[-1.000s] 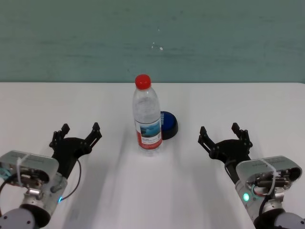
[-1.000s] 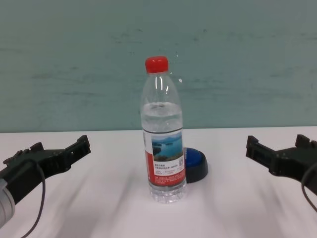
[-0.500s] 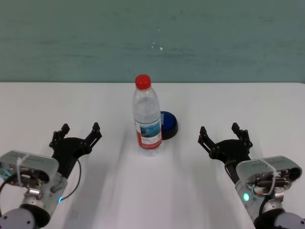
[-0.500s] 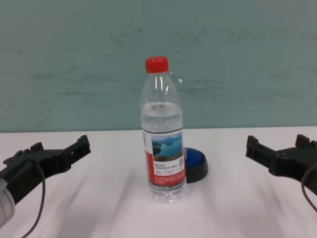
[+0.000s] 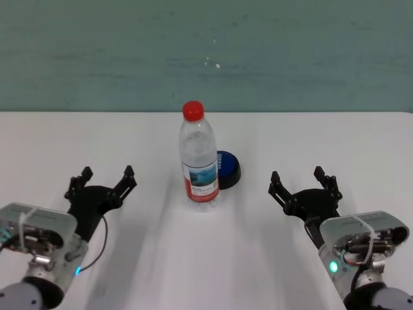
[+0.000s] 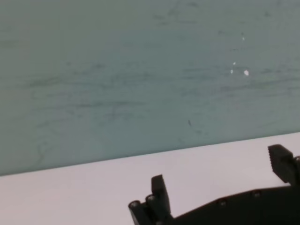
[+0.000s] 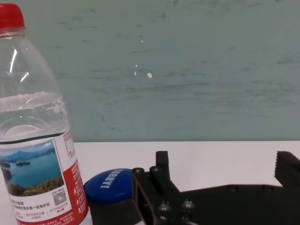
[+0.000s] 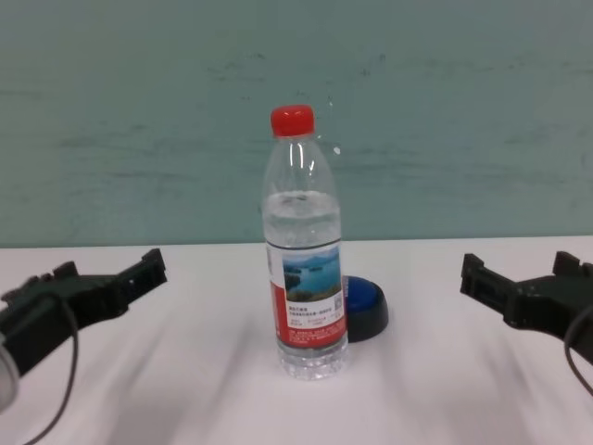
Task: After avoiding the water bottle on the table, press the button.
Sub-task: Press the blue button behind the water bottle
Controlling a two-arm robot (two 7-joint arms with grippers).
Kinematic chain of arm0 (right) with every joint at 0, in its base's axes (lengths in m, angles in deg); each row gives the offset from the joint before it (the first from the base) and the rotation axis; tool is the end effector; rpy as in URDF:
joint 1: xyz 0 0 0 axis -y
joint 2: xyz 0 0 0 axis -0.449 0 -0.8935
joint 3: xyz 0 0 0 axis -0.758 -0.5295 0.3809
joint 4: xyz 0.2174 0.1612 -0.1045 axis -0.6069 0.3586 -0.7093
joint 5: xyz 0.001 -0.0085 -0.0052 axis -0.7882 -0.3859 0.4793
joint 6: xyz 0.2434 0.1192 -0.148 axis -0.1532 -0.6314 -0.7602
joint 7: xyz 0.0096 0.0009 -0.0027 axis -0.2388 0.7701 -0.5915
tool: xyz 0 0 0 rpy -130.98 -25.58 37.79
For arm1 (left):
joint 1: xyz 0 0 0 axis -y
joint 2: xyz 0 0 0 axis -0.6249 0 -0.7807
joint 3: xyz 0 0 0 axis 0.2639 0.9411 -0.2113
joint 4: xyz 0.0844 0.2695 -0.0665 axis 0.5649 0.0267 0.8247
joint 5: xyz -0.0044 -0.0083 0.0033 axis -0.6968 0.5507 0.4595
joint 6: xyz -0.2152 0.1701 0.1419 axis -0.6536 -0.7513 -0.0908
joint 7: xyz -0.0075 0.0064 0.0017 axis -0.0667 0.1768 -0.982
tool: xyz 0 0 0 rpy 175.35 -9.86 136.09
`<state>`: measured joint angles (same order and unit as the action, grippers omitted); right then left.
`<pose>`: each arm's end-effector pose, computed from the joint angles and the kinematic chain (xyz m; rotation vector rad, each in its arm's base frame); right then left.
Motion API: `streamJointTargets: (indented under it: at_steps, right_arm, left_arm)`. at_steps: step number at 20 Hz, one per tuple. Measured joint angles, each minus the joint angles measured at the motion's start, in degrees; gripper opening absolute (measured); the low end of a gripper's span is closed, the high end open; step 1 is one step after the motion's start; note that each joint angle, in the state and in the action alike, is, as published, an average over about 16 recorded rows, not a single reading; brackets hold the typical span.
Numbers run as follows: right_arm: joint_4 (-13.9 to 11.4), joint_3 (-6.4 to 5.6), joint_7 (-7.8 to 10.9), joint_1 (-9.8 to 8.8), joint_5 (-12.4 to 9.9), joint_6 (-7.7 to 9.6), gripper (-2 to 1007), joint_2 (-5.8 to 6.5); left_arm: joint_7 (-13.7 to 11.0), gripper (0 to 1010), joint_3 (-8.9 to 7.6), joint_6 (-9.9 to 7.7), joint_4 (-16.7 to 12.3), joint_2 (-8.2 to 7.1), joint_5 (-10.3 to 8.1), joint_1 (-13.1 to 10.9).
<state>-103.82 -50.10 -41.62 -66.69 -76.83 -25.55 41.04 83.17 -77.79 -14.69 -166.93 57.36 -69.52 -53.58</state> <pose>0.3002 0.0394 -0.3070 0.0396 0.0387 -1.3662 0.3141 0.0233 -0.3107 0.0690 -0.0721 1.3769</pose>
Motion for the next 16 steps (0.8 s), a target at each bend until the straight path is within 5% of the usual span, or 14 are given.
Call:
streamJointTargets:
  at_steps: [16]
  right_arm:
    - [0.0, 0.00, 0.00, 0.00, 0.0, 0.00, 1003, 0.00]
  left_arm:
    - [-0.9, 1000, -4.25, -4.43, -18.7, -2.94, 4.27, -15.1]
